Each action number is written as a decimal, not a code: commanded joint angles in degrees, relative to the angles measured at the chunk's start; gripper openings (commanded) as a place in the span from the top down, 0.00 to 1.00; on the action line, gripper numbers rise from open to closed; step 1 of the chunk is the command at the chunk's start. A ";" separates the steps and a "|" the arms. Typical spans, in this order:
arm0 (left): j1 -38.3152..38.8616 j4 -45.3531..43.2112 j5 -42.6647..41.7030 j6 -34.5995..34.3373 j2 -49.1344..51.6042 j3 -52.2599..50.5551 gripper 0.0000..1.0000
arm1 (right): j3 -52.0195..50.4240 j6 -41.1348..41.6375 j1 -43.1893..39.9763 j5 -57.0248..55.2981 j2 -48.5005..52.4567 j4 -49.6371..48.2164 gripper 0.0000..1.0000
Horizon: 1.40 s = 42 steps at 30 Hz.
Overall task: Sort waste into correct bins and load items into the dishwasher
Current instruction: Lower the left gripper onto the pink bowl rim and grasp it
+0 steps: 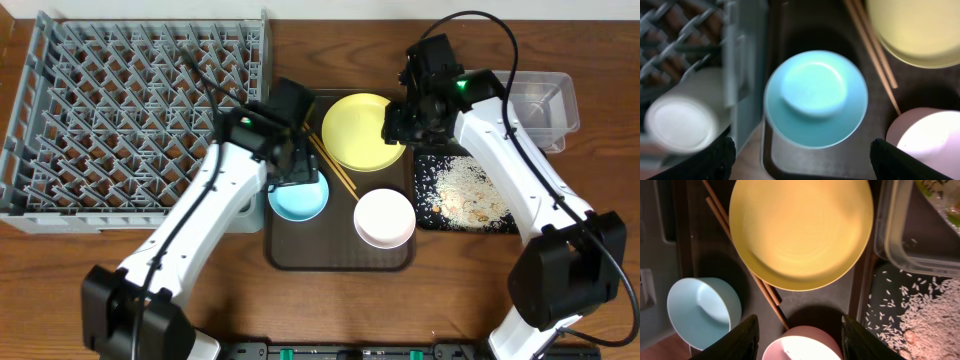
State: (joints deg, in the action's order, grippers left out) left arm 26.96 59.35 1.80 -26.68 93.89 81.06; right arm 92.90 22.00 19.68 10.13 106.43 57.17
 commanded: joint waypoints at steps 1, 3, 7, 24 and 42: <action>2.80 -1.77 2.34 9.79 2.86 -0.39 0.13 | 0.04 -1.09 0.63 0.85 -0.72 0.09 0.48; 3.82 -3.13 2.34 14.64 4.52 -0.39 0.13 | 0.04 -1.31 0.61 0.85 -0.72 0.33 0.48; 4.35 -4.83 2.36 19.63 8.20 -0.39 0.13 | 0.04 -1.51 0.63 0.85 -0.72 0.83 0.48; 9.03 -8.70 -5.99 -1.44 11.72 -0.39 0.14 | 0.04 -2.60 0.63 0.44 -0.72 2.47 0.46; 17.51 -12.31 -8.68 -1.44 14.75 -0.39 0.24 | 0.04 -3.87 -2.03 -0.66 -0.72 2.51 0.46</action>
State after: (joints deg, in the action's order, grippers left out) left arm 43.33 46.98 -6.72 -28.51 108.44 81.01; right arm 92.88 18.63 18.15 9.19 106.43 59.72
